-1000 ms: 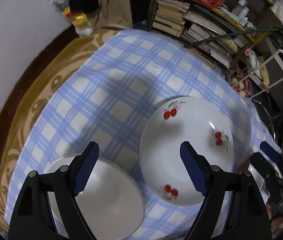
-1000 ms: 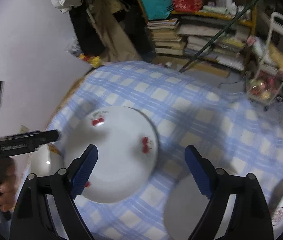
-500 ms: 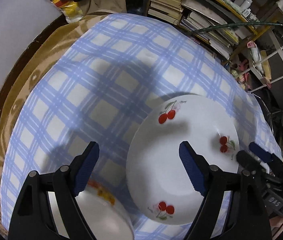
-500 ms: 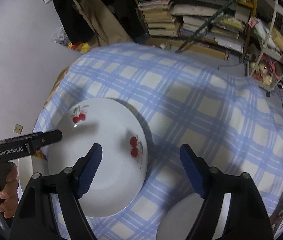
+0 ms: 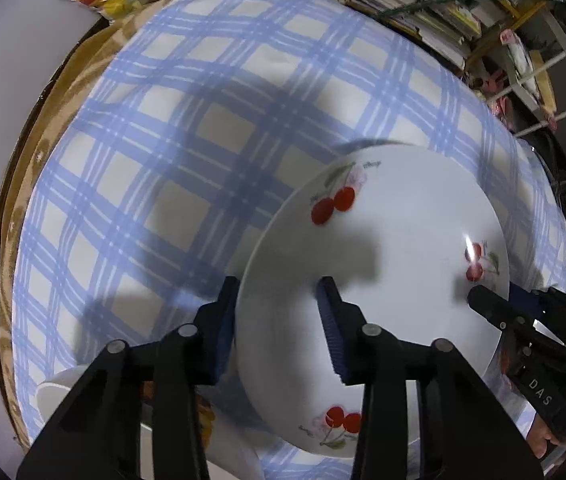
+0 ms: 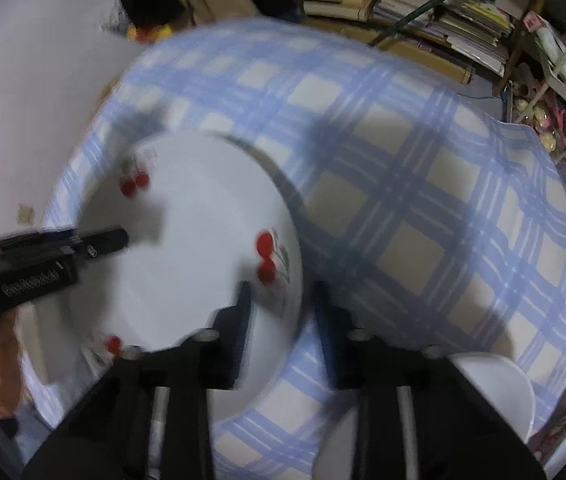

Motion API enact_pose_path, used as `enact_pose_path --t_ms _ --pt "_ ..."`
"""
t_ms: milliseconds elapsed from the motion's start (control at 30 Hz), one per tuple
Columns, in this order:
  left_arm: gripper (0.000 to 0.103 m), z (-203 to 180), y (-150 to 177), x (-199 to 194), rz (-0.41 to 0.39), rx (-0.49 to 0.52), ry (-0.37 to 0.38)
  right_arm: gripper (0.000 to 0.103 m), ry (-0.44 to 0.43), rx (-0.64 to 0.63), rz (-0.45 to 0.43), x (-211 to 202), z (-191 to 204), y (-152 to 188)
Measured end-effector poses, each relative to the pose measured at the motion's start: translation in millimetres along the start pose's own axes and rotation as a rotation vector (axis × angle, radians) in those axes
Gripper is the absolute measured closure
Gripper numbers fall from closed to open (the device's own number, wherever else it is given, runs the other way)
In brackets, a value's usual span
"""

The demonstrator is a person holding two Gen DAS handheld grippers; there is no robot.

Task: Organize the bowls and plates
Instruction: 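Close the left gripper on another cherry plate while the right gripper grasps a plate, then carry the cherry plate in the left gripper while the right gripper carries its plate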

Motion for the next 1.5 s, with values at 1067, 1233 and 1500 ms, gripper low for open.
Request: enact_pose_path --t_ms 1067,1233,1500 --pt "0.080 -39.7 106.3 -114.3 -0.284 0.115 0.063 0.091 -0.196 0.154 -0.096 -98.6 -26.5 73.7" --pt "0.080 -41.1 138.2 -122.5 -0.286 0.090 0.086 0.091 -0.199 0.144 -0.119 -111.9 -22.7 100.1" --pt "0.081 -43.9 194.7 -120.5 -0.272 0.075 0.100 0.091 -0.182 0.136 -0.123 -122.9 -19.1 152.1"
Point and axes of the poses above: each gripper's, at about its wrist camera, not at the fingertips, and x roughly the way its jaws point, z to its left, y to its underside, the point moved 4 cm from there along x, roughly the way its jaws point, and after that the axes turned 6 degrees about y, right-handed, at the moved point
